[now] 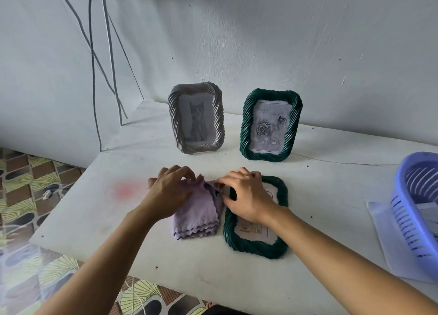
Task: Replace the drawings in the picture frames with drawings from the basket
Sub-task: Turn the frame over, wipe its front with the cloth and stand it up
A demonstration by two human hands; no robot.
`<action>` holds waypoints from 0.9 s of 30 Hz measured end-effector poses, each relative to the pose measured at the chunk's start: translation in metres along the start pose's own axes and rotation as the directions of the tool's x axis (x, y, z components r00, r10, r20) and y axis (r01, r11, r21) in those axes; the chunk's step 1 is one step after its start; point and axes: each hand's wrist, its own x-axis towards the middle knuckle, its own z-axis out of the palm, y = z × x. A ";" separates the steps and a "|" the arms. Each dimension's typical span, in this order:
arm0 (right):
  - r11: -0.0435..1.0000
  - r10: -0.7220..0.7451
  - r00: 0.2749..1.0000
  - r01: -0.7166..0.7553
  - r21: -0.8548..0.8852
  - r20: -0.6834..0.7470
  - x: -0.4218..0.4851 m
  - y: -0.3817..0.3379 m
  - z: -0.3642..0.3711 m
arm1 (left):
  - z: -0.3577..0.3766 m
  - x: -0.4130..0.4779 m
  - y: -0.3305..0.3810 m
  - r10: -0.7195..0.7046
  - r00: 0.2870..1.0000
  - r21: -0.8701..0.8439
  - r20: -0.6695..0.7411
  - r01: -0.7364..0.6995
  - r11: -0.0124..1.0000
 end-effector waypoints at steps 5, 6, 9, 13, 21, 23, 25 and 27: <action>0.999 0.023 0.998 -0.020 0.048 -0.063 0.004 -0.006 0.002 | -0.009 -0.001 -0.007 -0.010 0.997 -0.172 0.073 0.023 0.985; 0.997 0.036 0.996 -0.030 0.073 -0.087 0.005 -0.007 0.003 | -0.011 0.001 -0.012 0.001 0.996 -0.178 0.089 0.015 0.984; 0.979 0.079 0.983 -0.045 0.197 -0.168 0.006 -0.011 0.007 | -0.017 0.005 -0.019 -0.036 0.995 -0.248 0.092 0.058 0.967; 0.947 0.117 0.966 -0.039 0.319 -0.229 0.004 -0.016 0.005 | -0.025 0.004 -0.026 -0.080 0.996 -0.404 0.034 0.086 0.911; 0.943 0.157 0.945 -0.057 0.329 -0.288 0.001 -0.014 0.005 | -0.037 0.006 -0.018 -0.005 0.997 -0.515 0.072 0.041 0.856; 0.945 0.139 0.948 -0.041 0.323 -0.286 0.006 -0.020 0.010 | -0.039 0.006 -0.014 0.026 0.993 -0.525 0.113 0.038 0.850; 0.944 0.122 0.957 -0.030 0.330 -0.262 0.011 -0.027 0.013 | -0.039 0.006 -0.012 0.023 0.989 -0.513 0.147 0.056 0.857; 0.954 0.083 0.976 -0.019 0.298 -0.201 0.015 -0.032 0.016 | -0.038 0.007 -0.011 0.004 0.988 -0.507 0.153 0.075 0.859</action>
